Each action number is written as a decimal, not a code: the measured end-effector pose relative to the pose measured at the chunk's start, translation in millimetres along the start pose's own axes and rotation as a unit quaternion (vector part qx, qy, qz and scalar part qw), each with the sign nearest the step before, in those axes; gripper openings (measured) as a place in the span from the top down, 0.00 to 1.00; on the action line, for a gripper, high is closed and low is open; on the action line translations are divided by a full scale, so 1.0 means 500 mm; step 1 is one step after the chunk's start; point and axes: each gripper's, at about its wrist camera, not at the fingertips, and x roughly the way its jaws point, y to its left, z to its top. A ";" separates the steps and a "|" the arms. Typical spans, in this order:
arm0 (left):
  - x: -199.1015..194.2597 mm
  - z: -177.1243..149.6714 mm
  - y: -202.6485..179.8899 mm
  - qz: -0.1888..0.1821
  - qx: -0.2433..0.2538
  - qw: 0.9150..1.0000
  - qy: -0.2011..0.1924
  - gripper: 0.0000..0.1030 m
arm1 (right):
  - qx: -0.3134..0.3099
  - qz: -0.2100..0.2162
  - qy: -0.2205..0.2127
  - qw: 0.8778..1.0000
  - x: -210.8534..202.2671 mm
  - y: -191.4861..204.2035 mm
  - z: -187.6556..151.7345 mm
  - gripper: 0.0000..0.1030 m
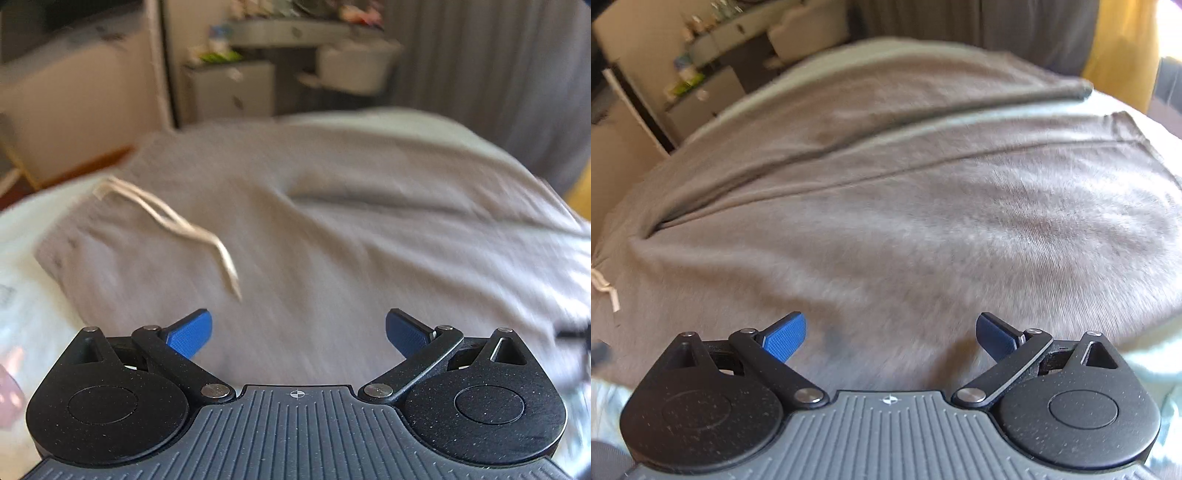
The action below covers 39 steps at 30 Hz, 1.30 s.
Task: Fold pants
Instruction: 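Grasp the grey sweatpants leg cuff with the right gripper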
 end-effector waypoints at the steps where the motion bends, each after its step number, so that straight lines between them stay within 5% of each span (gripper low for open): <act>1: 0.008 0.024 0.008 0.017 -0.016 1.000 -0.014 0.00 | 0.008 -0.001 0.014 1.000 0.022 -0.010 0.007 0.03; 8: 0.109 0.106 0.081 0.100 -0.142 0.982 -0.075 0.00 | -0.030 -0.023 0.051 0.998 0.066 0.001 0.014 0.04; 10: 0.140 0.097 0.098 0.145 -0.152 0.974 -0.081 0.00 | -0.069 -0.029 0.081 0.994 0.071 0.015 0.024 0.04; 13: 0.164 0.084 0.122 0.149 -0.150 0.973 -0.093 0.00 | -0.063 -0.003 0.122 0.990 0.069 0.014 0.087 0.05; 15: 0.164 0.087 0.128 0.150 -0.149 0.971 -0.112 0.00 | -0.021 0.036 0.085 0.996 0.059 0.000 0.169 0.07; 18: 0.163 0.082 0.107 0.179 -0.120 0.962 -0.169 0.00 | 0.026 0.030 0.005 0.999 0.074 -0.005 0.329 0.12; 20: 0.174 0.076 0.087 0.187 -0.094 0.962 -0.173 0.00 | 0.048 0.014 -0.029 0.998 0.115 -0.006 0.434 0.23; 22: 0.201 0.067 0.073 0.186 -0.067 0.967 -0.158 0.00 | 0.090 -0.019 -0.049 0.995 0.172 -0.017 0.533 0.46; 24: 0.225 0.062 0.064 0.181 -0.045 0.973 -0.132 0.00 | 0.136 -0.042 -0.060 0.988 0.228 -0.026 0.611 0.47; 27: 0.245 0.051 0.064 0.175 -0.044 0.978 -0.108 0.00 | 0.199 -0.073 -0.080 0.974 0.300 -0.036 0.683 0.33; 36: 0.276 0.020 0.093 0.161 -0.104 0.977 -0.095 0.00 | 0.224 -0.150 -0.054 0.961 0.455 -0.042 0.747 0.31; 39: 0.279 0.017 0.085 0.169 -0.098 0.975 -0.102 0.00 | 0.220 -0.169 -0.067 0.958 0.451 -0.047 0.734 0.54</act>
